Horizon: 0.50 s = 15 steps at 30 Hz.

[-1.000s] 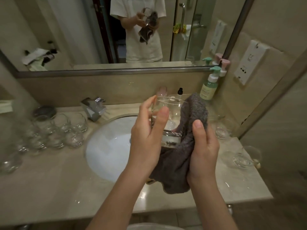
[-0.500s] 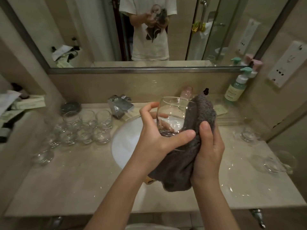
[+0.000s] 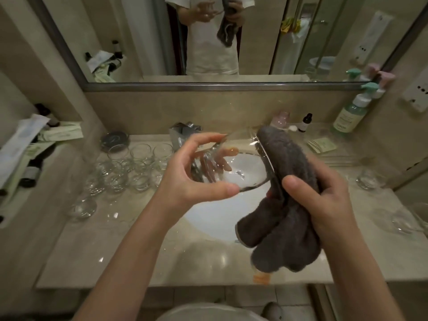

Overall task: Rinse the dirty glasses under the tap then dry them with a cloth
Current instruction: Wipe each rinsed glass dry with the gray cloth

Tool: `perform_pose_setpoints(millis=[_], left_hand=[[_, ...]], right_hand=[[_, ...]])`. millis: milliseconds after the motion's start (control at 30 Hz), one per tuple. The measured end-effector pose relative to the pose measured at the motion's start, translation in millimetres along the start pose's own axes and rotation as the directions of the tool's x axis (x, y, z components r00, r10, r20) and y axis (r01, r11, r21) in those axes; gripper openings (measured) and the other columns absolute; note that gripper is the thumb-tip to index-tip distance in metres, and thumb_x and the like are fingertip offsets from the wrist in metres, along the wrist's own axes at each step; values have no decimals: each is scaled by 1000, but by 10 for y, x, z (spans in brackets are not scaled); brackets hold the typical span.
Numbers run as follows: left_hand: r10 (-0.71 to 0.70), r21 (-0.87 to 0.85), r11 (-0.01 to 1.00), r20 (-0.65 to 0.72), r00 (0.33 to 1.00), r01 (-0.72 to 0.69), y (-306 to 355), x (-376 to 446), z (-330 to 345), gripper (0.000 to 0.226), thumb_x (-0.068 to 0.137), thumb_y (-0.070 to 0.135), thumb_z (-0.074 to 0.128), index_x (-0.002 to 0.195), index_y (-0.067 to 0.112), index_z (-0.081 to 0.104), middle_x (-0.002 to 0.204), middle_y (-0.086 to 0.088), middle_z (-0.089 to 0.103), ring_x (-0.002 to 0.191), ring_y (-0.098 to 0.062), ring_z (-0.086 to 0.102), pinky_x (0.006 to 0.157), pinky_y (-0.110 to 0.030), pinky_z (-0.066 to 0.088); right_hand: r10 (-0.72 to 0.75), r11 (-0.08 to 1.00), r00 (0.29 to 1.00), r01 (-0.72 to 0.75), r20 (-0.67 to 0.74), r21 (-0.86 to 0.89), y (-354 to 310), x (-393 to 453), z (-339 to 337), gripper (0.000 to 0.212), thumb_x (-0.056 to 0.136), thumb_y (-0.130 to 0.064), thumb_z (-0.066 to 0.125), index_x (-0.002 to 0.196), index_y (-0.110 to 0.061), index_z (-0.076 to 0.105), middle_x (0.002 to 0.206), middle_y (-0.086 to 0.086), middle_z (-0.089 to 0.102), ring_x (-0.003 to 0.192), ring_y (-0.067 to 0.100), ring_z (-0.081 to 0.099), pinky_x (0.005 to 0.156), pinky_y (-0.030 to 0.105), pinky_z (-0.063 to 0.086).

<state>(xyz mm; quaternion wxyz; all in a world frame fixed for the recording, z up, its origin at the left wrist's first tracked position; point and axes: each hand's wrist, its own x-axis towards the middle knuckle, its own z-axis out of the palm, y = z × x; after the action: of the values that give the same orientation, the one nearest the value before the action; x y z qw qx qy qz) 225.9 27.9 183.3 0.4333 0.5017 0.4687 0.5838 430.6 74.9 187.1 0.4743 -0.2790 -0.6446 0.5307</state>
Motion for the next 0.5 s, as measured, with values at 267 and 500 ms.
perform_pose_setpoints(millis=[267,500], left_hand=[[-25,-56,998,185,982,36,43,-27,-87,61,57,25,74,117,34,63,105,2,72,82,-20,71,67,-32,55],[-142,55,990,356,924,131,135,41,-112,59,51,23,80,108,35,71,99,-3,74,77,-27,72,56,-34,57]], right_hand=[[71,997,958,-59,278,-51,-229,-24,-79,28,69,-42,73,77,-15,67,69,20,58,60,19,67,57,24,52],[216,941,849,-49,482,-335,-214,46,-61,36,71,-57,70,95,-30,70,88,2,68,77,14,65,68,24,51]])
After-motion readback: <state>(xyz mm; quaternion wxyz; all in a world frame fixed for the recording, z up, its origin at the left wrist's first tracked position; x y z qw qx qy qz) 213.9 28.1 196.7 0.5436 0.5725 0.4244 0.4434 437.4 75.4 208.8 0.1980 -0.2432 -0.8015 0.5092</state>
